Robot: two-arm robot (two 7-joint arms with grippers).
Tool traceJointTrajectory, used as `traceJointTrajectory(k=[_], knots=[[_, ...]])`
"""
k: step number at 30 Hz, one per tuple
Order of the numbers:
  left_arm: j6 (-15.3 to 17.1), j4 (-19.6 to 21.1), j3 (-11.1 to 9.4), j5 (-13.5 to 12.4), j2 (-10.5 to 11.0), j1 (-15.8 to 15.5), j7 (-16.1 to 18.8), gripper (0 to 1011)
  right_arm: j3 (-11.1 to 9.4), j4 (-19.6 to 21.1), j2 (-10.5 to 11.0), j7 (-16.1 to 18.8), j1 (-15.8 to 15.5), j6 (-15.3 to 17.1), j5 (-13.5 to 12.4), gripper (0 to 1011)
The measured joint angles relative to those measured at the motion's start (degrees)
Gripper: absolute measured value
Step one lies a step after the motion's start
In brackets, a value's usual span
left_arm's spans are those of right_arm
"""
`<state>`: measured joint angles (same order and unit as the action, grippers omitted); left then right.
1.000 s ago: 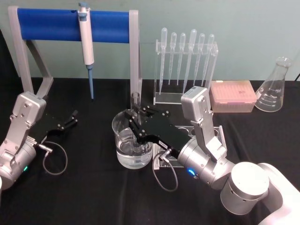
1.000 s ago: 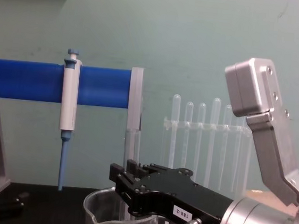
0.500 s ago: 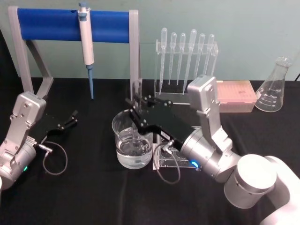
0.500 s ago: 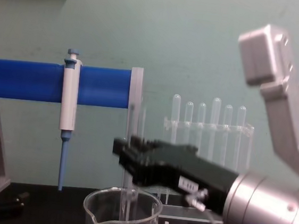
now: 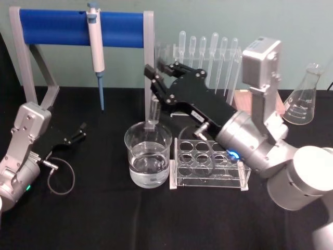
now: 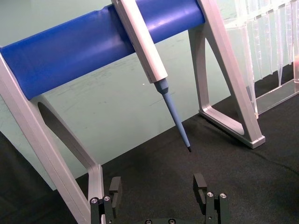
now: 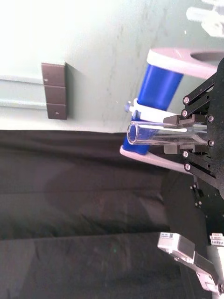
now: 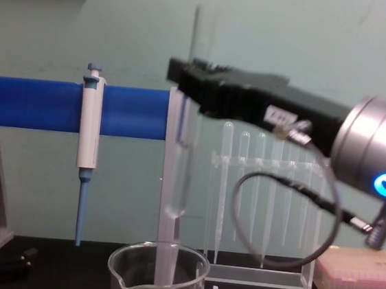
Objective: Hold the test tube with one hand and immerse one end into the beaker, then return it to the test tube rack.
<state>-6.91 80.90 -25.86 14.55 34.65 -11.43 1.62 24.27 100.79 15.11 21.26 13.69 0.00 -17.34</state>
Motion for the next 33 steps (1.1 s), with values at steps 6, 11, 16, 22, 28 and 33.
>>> traceJointTrajectory(k=[6,11,16,22,28,33], knots=[[0.0,0.0,0.0,0.0,0.0,0.0,0.0,1000,-2.0,3.53,2.9,-1.47,-2.05,0.56,0.66,225],[0.0,0.0,0.0,0.0,0.0,0.0,0.0,1000,-4.4,5.03,5.45,-2.36,-5.34,0.7,0.88,225],[0.0,0.0,0.0,0.0,0.0,0.0,0.0,1000,-6.22,5.08,6.98,-3.09,-8.15,0.56,1.32,225],[0.0,0.0,0.0,0.0,0.0,0.0,0.0,1000,-7.82,4.27,7.4,-3.62,-10.5,0.23,1.42,225],[0.0,0.0,0.0,0.0,0.0,0.0,0.0,1000,-8.14,3.54,6.85,-3.75,-11.5,0.36,1.45,225],[0.0,0.0,0.0,0.0,0.0,0.0,0.0,1000,-8.11,3.77,6.53,-3.72,-12.12,0.93,1.48,225]])
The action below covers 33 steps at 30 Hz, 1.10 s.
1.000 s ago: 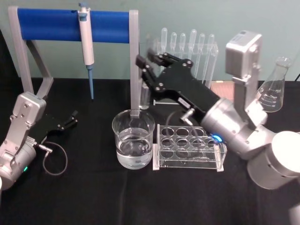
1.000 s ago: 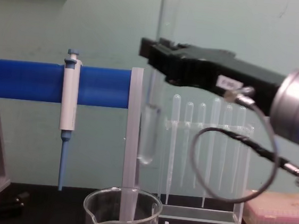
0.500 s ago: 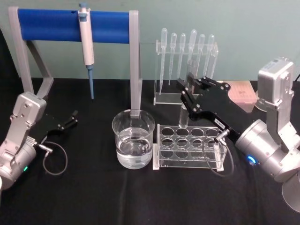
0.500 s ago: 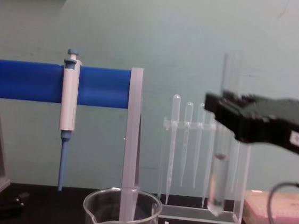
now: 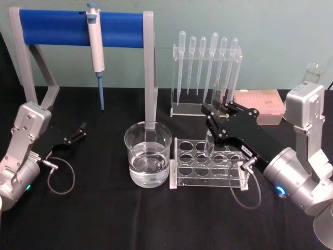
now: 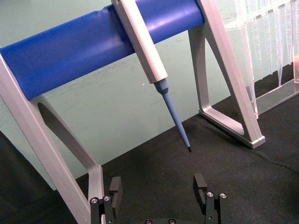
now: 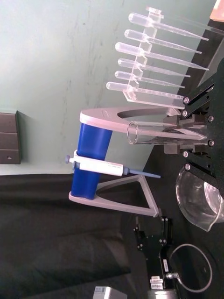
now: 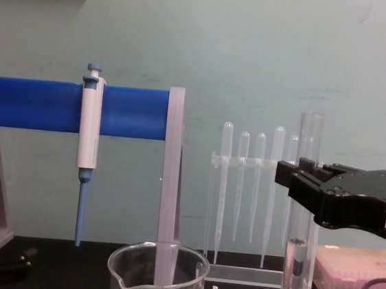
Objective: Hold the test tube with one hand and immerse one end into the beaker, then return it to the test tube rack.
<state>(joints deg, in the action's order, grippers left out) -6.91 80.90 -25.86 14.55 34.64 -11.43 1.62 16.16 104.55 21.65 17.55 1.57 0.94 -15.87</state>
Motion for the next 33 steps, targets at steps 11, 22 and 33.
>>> traceJointTrajectory(k=[11,22,33], knots=[[0.0,0.0,0.0,0.0,0.0,0.0,0.0,1000,0.23,0.53,-0.4,0.14,-0.68,0.61,-0.1,225],[0.0,0.0,0.0,0.0,0.0,0.0,0.0,1000,0.7,-2.84,-1.6,0.33,0.35,-0.61,0.08,225],[0.0,0.0,0.0,0.0,0.0,0.0,0.0,1000,1.17,-5.37,-2.43,0.42,1.14,-1.08,0.55,225]])
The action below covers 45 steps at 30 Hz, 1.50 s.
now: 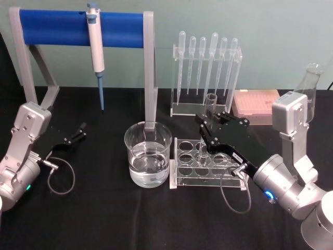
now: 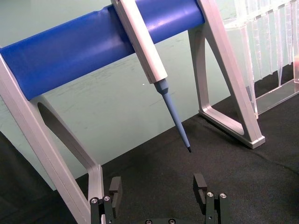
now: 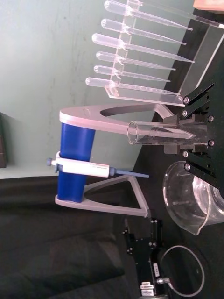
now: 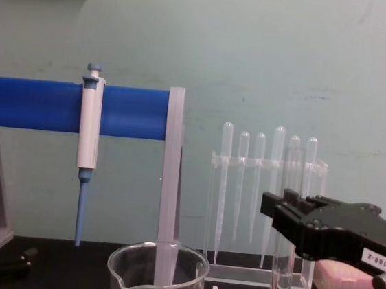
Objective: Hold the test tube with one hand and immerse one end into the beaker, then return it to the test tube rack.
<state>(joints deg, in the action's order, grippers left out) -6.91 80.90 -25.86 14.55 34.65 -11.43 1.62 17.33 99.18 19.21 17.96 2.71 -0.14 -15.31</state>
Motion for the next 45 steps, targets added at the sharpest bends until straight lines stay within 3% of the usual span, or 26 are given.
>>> traceJointTrajectory(k=[18,31,40,44,45], knots=[[0.0,0.0,0.0,0.0,0.0,0.0,0.0,1000,1.17,-3.25,-0.54,0.07,1.64,1.41,2.01,225],[0.0,0.0,0.0,0.0,0.0,0.0,0.0,1000,3.99,-3.94,-0.11,0.35,4.11,4.76,6.51,225],[0.0,0.0,0.0,0.0,0.0,0.0,0.0,1000,4.19,-4.25,-0.45,0.52,4.39,5.25,7.32,227],[0.0,0.0,0.0,0.0,0.0,0.0,0.0,1000,3.83,-4.26,-0.8,0.45,4.1,5.34,7.3,303],[0.0,0.0,0.0,0.0,0.0,0.0,0.0,1000,3.68,-4.22,-0.86,0.34,3.98,5.36,7.26,373]])
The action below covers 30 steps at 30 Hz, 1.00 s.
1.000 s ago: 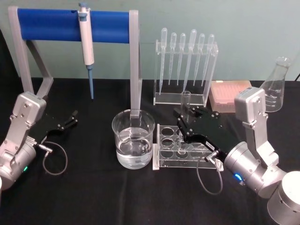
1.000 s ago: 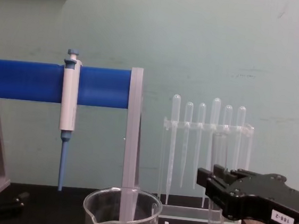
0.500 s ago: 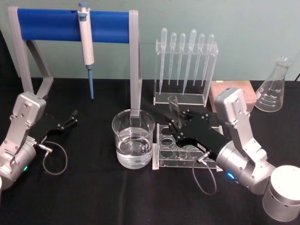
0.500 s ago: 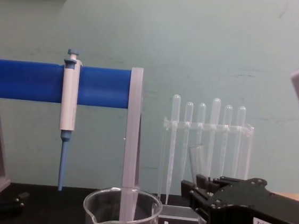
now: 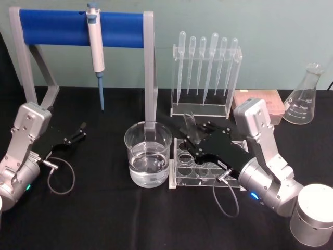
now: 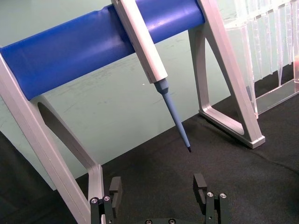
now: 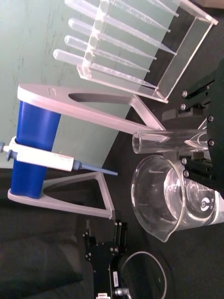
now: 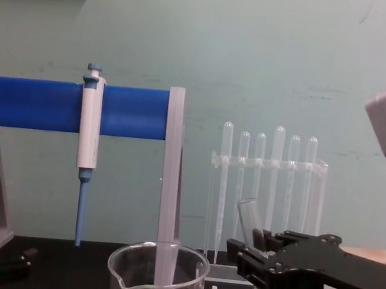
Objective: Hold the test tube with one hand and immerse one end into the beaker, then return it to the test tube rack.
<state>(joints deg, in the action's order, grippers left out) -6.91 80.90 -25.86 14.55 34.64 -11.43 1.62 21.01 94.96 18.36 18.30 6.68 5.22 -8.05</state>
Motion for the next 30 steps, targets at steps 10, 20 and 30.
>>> traceJointTrajectory(k=[10,20,30], knots=[[0.0,0.0,0.0,0.0,0.0,0.0,0.0,1000,-4.11,6.06,1.33,-2.17,-6.23,1.03,-1.81,671],[0.0,0.0,0.0,0.0,0.0,0.0,0.0,1000,-11.73,8.72,1.97,-5.96,-13.03,-1.51,-3.37,954],[0.0,0.0,0.0,0.0,0.0,0.0,0.0,1000,-16.06,-1.77,-2.02,-13.76,-10.43,-8.29,1.8,1002]])
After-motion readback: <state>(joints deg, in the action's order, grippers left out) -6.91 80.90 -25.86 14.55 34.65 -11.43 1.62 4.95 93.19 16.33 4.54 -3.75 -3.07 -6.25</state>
